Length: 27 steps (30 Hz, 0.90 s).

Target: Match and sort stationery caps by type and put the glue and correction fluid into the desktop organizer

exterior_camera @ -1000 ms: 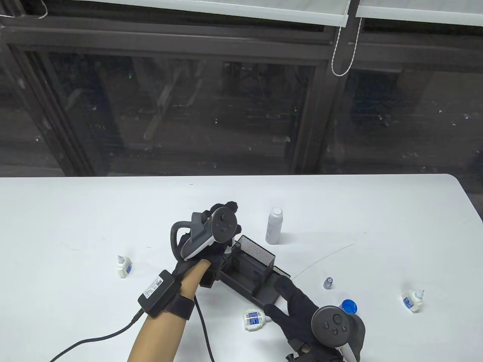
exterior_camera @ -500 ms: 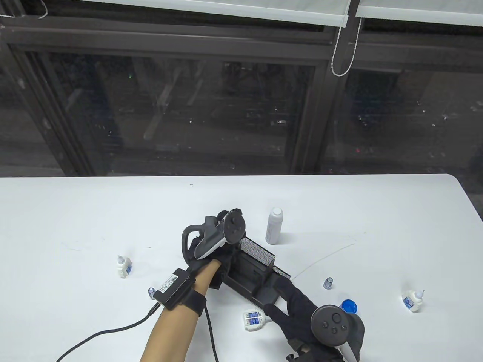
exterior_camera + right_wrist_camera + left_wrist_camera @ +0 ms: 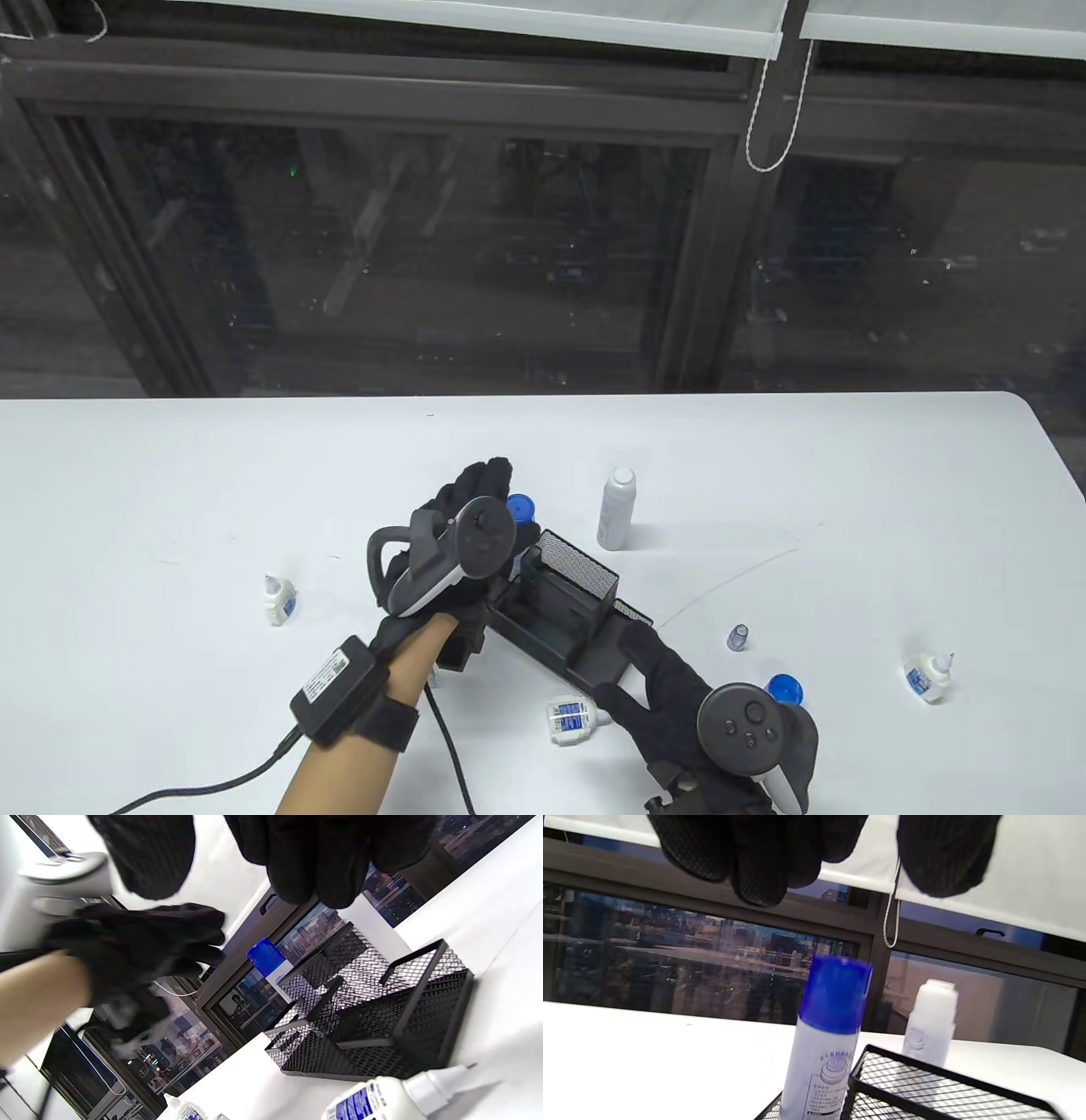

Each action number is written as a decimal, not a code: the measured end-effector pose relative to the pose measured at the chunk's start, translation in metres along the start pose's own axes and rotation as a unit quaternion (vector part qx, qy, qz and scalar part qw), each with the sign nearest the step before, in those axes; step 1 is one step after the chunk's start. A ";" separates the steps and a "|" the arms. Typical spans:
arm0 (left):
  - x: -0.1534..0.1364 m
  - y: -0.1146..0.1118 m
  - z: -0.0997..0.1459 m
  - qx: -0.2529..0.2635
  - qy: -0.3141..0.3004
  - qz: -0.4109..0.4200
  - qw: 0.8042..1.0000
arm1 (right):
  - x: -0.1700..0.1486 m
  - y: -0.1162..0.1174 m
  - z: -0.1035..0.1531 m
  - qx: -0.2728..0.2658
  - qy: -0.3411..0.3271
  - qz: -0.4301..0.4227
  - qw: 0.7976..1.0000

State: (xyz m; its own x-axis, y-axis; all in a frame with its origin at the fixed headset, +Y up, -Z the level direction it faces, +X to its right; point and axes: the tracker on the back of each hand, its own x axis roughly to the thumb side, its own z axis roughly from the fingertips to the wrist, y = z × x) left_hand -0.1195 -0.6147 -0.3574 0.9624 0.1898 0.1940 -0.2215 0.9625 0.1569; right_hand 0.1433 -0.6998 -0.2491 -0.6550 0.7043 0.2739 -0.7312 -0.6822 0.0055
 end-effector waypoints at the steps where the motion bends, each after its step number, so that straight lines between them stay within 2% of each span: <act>1: -0.003 0.009 0.014 0.011 -0.003 -0.001 1.000 | -0.001 0.001 0.000 0.002 0.001 0.002 1.000; 3: -0.007 0.019 0.035 0.033 -0.014 0.005 0.999 | -0.001 0.002 -0.001 0.003 0.003 0.003 1.000; 6: -0.015 0.024 0.068 0.037 -0.017 0.014 0.999 | -0.002 0.003 -0.001 0.004 0.007 0.005 1.000; 9: -0.020 0.012 0.093 0.030 -0.015 0.036 0.999 | -0.005 0.004 -0.002 0.007 0.015 0.012 1.000; 12: -0.024 -0.015 0.113 0.020 -0.012 0.052 0.998 | -0.008 0.005 -0.002 0.011 0.029 0.012 0.999; 16: -0.029 -0.039 0.122 0.008 -0.018 0.014 1.000 | -0.009 0.005 -0.006 0.013 0.049 0.014 0.999; 19: -0.035 -0.048 0.122 -0.006 -0.012 0.034 0.999 | -0.001 -0.004 -0.012 0.015 0.054 0.038 0.998; 21: -0.038 -0.052 0.121 -0.023 -0.014 0.042 0.999 | 0.006 -0.011 -0.020 0.012 0.054 0.050 0.997; 27: -0.045 -0.057 0.126 -0.031 -0.004 0.053 0.998 | 0.030 -0.037 -0.054 0.020 0.055 0.088 0.994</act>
State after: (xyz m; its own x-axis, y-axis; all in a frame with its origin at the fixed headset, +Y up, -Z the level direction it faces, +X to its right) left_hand -0.1701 -0.7026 -0.2535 0.9328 0.2895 0.2147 -0.3112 0.9475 0.0742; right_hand 0.1407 -0.6429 -0.2933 -0.7913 0.5882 0.1670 -0.5958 -0.8031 0.0058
